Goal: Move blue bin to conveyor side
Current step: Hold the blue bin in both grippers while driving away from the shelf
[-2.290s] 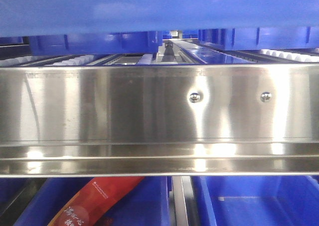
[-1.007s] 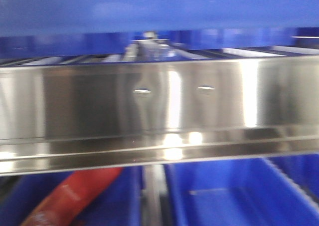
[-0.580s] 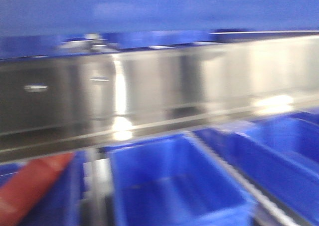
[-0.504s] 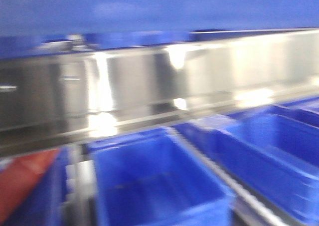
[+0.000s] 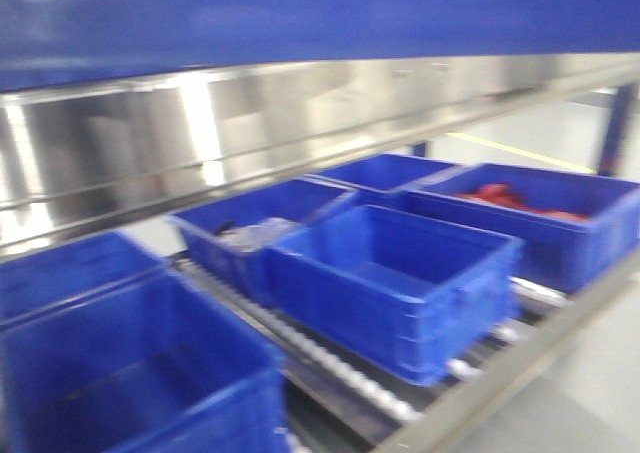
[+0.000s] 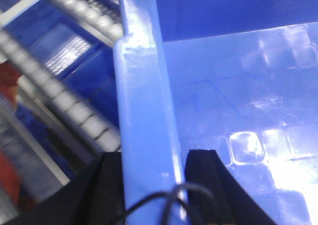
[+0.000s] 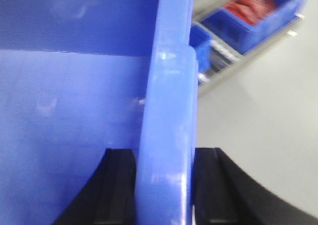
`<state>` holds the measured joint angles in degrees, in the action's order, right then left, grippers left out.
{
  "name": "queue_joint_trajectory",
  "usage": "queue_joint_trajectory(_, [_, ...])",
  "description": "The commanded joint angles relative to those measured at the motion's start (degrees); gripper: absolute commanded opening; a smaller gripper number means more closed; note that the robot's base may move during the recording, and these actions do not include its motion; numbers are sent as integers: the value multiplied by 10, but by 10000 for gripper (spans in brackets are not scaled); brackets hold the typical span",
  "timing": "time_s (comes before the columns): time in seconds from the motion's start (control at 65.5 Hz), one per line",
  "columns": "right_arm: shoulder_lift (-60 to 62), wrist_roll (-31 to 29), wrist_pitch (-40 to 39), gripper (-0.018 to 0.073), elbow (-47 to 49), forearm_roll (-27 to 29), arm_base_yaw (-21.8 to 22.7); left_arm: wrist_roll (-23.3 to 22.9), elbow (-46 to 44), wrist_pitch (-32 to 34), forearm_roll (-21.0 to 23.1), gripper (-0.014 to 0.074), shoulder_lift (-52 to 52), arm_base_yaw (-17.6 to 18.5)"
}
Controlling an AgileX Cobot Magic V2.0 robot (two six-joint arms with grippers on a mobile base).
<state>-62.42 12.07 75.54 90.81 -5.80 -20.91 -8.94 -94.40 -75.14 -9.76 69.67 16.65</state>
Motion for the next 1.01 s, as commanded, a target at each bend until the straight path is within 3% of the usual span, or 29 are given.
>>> queue_joint_trajectory(0.0, [10,-10,-56,-79,6,45,-5,8,-13,63,52,-20,-7,13])
queue_joint_trajectory(0.992, [10,-10,-56,-79,6,45,-5,8,-13,63,52,-20,-7,13])
